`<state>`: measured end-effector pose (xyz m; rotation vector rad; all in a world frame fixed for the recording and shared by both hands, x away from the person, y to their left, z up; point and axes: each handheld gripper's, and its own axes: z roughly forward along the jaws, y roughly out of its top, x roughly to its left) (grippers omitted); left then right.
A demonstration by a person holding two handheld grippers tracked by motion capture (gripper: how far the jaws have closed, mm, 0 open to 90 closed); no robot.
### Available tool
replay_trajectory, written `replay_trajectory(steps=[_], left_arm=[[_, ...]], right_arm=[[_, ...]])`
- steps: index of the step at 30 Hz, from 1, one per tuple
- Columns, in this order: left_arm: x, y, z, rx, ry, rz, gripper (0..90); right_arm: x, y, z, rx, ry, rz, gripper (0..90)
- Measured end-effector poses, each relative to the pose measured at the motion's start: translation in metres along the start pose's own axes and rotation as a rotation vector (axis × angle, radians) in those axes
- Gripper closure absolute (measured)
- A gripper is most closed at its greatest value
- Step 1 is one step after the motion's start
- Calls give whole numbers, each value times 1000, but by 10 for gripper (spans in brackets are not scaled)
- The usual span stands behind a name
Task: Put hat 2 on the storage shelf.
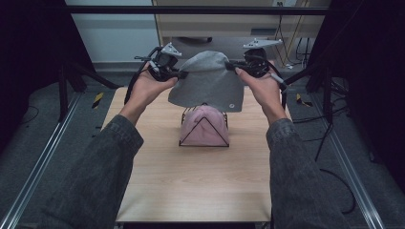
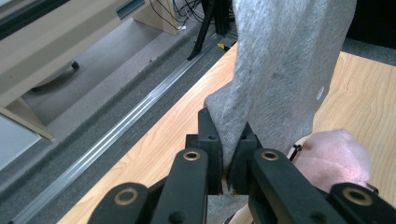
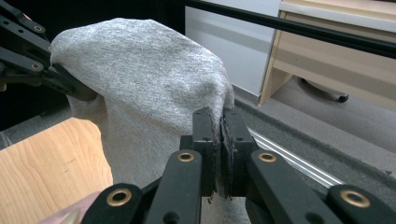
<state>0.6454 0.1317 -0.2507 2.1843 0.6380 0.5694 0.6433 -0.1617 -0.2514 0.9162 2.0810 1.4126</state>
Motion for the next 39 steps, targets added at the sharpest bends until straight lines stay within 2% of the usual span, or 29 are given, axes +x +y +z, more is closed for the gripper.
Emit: replay_trajectory(steps=[17, 31, 39], left_arm=[[-10, -31, 18, 30, -46, -33, 868], [-16, -46, 26, 35, -78, -48, 868], [-20, -59, 35, 58, -94, -54, 867]], right_arm=[[6, -38, 10, 41, 23, 29, 861], [8, -55, 12, 63, 33, 46, 861], [10, -71, 19, 91, 41, 54, 861]])
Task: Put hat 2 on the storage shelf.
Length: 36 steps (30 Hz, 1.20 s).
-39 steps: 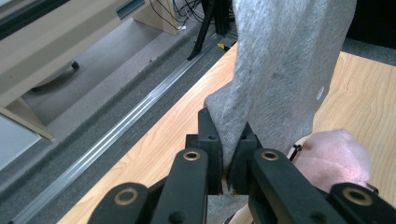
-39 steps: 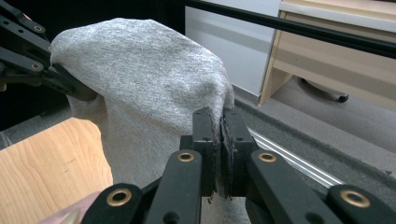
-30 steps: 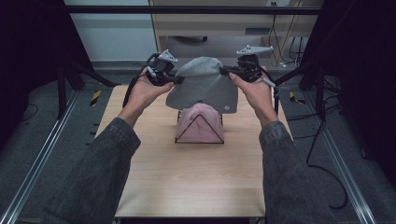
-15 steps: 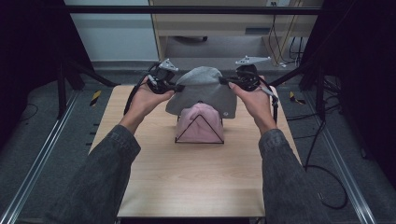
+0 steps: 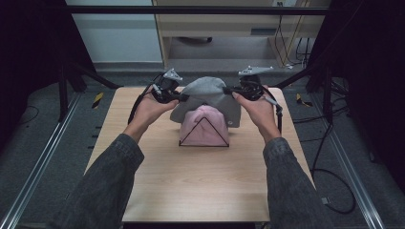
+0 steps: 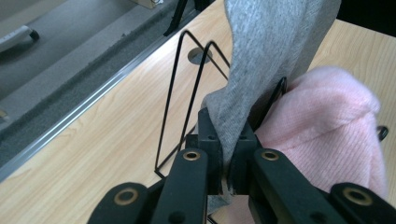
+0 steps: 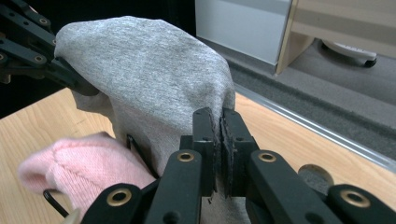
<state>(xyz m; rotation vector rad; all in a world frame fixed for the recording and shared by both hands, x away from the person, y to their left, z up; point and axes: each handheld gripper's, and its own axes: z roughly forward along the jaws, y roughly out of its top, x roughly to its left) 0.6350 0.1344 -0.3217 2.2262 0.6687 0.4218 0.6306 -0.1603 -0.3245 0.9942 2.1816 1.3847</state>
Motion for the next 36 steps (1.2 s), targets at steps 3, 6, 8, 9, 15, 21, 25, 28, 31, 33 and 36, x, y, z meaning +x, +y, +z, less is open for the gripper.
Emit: replay_trajectory(steps=[3, 6, 8, 9, 15, 21, 25, 28, 31, 33, 36], left_arm=[[0, -4, 4, 4, -4, -6, 867], [-1, -9, 8, 16, -9, -10, 867], [-3, -11, 11, 23, -13, -6, 867], [-3, -12, 11, 27, -13, -6, 867], [-5, -20, 18, 47, -15, -11, 867], [-5, -25, 22, 60, -15, -17, 866], [-6, -29, 25, 54, -4, -37, 782], [-4, -32, 18, 17, 56, -94, 566], [-5, -33, 5, -11, 76, -96, 494], [-7, -35, -6, -24, 92, -94, 447], [-13, -42, -19, -21, 99, -95, 359]], right_arm=[[0, -6, 3, 10, 5, 5, 860], [0, -13, 7, 21, 7, 10, 860], [0, -16, 9, 29, 8, 10, 861], [0, -19, 10, 29, 11, 15, 860], [1, -29, 14, 44, 17, 26, 860], [2, -34, 17, 55, 17, 30, 860], [3, -35, 19, 60, 16, 32, 817], [5, -35, 14, 49, -10, 38, 628], [8, -34, 3, 37, -29, 26, 572], [10, -36, -10, 27, -44, 23, 521], [12, -42, -26, 28, -74, 26, 440]])
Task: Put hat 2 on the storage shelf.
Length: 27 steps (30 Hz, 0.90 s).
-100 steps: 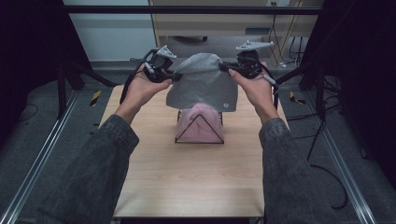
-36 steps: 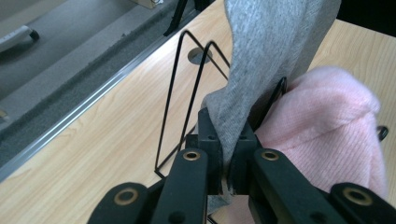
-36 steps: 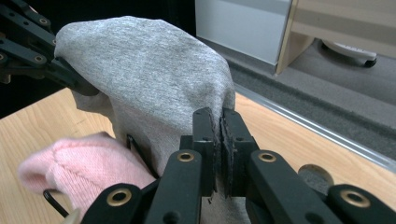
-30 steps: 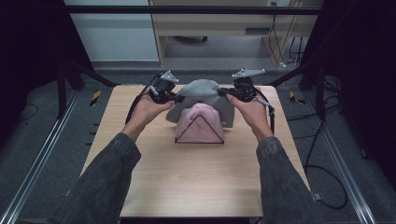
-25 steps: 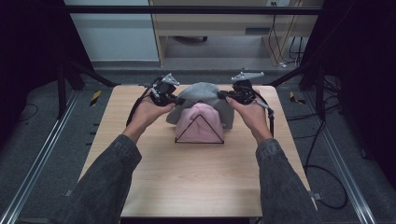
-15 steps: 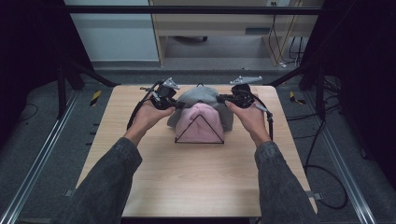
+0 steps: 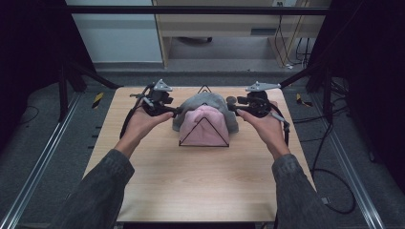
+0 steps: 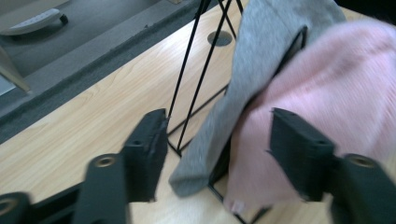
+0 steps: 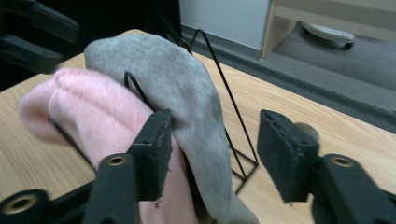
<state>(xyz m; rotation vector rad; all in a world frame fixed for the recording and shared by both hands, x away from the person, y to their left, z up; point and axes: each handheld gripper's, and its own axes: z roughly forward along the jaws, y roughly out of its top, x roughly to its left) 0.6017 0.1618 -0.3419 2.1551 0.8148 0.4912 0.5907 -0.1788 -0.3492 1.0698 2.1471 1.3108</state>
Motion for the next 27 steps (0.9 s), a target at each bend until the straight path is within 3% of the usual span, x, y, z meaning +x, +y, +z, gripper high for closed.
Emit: replay_trajectory(steps=[6, 11, 18, 22, 26, 27], left_arm=[[-12, -31, -16, 21, -25, 1, 190], [-23, -63, -21, 42, -46, 14, 123], [-32, -113, -19, 64, -43, -4, 76], [-36, -138, -17, 45, -60, -40, 76], [-41, -154, -15, 112, -32, -14, 76], [-42, -157, -15, 122, -28, -2, 76]], right_arm=[[5, -20, -25, 6, -48, 1, 300], [14, -46, -34, 33, -68, 6, 217], [29, -100, -29, 101, -80, 23, 143], [37, -129, -23, 126, -61, 51, 118], [41, -143, -20, 178, -61, 26, 117], [42, -144, -21, 179, -64, 40, 117]])
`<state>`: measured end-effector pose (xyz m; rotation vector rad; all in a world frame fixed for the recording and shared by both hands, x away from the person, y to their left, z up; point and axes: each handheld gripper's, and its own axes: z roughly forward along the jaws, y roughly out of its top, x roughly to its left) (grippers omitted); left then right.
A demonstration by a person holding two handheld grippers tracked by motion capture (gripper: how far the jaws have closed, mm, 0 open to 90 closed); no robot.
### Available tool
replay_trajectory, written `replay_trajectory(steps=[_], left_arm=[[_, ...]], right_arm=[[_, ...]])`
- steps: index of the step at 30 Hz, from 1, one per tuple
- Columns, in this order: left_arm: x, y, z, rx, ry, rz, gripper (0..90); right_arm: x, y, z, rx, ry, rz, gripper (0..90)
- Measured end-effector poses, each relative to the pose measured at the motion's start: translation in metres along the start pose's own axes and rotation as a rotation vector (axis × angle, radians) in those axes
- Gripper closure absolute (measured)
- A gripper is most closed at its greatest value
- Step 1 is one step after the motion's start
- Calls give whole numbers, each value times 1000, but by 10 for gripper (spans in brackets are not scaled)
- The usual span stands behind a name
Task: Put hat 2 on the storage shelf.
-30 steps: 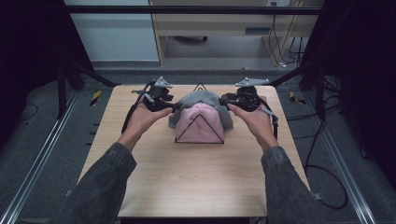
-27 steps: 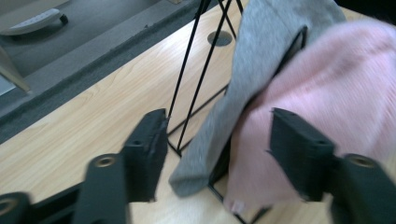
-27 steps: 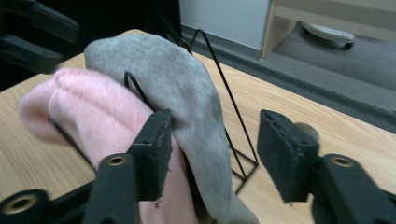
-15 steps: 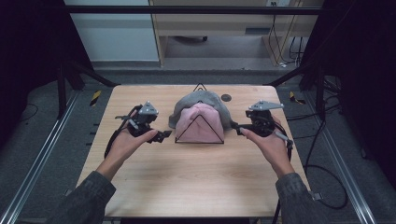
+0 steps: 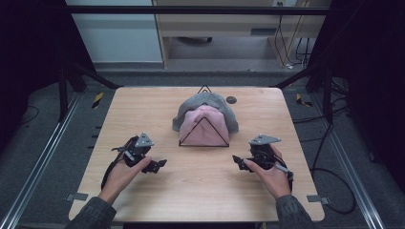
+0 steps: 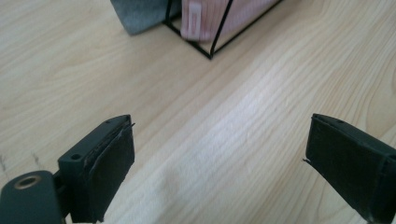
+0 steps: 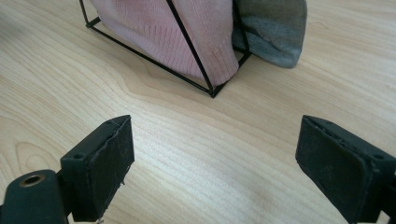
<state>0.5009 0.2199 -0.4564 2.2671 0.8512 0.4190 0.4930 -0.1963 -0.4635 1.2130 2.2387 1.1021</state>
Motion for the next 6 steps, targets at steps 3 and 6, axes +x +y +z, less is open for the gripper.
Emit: replay_trajectory(steps=[3, 6], left_arm=[[-1, -6, -2, 9, 26, 3, 76], [4, -11, -4, 3, 44, -23, 76]], right_arm=[[-2, -6, -5, -2, 1, 35, 122], [-7, -12, -10, -8, -12, 60, 131]])
